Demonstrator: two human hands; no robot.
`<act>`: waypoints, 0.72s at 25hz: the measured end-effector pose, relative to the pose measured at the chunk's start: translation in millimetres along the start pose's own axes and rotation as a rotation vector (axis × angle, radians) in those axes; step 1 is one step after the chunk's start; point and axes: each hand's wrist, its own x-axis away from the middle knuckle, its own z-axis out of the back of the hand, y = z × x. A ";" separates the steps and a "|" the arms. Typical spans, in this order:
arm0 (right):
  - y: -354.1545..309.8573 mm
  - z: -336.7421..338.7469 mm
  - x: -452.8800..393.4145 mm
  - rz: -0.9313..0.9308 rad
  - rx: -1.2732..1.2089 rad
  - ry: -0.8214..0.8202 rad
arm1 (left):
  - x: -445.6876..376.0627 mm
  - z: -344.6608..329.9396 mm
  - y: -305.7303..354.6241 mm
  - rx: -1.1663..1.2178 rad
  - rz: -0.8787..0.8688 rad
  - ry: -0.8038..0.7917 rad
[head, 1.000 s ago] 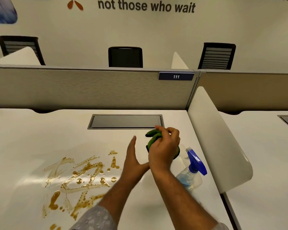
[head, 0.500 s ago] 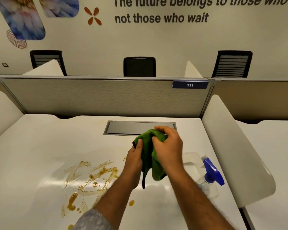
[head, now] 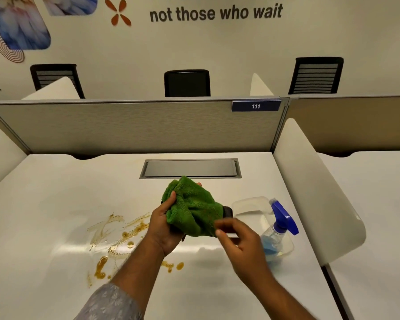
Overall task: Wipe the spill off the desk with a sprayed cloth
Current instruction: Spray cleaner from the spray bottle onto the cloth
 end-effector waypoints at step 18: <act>69.4 105.2 -24.5 -0.048 -0.087 0.080 | 13.4 -24.2 -47.0 0.005 0.145 -0.208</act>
